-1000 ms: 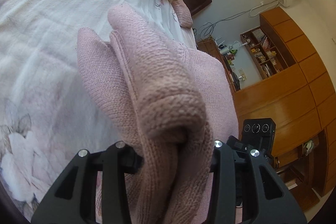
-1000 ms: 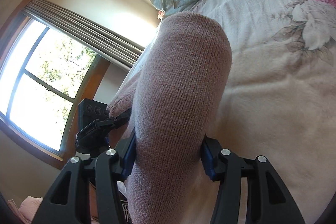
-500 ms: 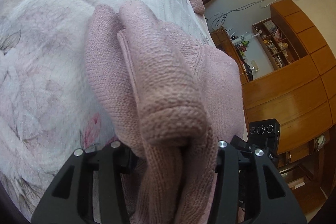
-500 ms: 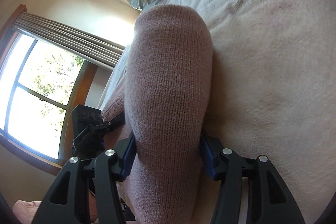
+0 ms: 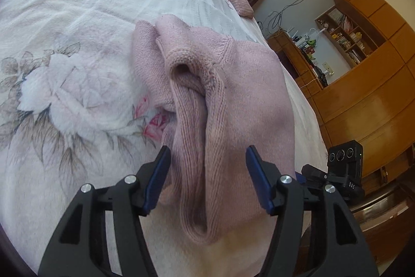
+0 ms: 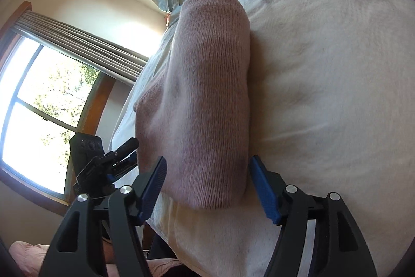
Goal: Fold small clothes
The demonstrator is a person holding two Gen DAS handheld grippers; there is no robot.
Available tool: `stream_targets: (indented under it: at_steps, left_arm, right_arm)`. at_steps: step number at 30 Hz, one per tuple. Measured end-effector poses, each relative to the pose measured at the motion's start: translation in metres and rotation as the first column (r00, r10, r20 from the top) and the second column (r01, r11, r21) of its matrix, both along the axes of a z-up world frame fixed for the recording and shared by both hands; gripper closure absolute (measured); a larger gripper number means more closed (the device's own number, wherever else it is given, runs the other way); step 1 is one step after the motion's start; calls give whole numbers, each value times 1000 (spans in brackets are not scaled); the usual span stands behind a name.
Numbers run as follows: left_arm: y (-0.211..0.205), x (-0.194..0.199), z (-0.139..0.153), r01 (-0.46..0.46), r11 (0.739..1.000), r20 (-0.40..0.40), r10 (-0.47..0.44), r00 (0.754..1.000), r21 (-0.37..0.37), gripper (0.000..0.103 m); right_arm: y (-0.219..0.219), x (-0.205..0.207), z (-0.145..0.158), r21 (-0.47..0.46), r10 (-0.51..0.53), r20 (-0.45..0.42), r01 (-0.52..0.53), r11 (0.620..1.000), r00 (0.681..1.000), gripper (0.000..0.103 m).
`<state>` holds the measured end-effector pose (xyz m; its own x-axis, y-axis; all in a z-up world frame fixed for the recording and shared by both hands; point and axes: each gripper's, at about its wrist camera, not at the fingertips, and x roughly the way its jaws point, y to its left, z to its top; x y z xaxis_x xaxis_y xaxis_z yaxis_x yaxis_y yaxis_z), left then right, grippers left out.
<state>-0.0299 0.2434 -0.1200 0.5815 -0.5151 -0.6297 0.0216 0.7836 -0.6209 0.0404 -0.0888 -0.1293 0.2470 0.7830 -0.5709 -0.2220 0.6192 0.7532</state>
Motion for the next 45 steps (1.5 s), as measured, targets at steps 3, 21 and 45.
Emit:
stream_targets:
  at_steps: [3, 21, 45]
  left_arm:
    - [-2, -10, -5, -17, 998, -7, 18, 1000, 65, 44]
    - [-1, -48, -14, -65, 981, -74, 80, 994, 180, 30]
    - [-31, -129, 80, -148, 896, 54, 138, 989, 418, 12]
  right_arm:
    - [1, -17, -1, -13, -12, 7, 12, 1000, 1000, 52]
    - [16, -63, 10, -221, -93, 69, 106, 970, 993, 52]
    - [72, -142, 121, -591, -110, 419, 363, 720, 901, 4]
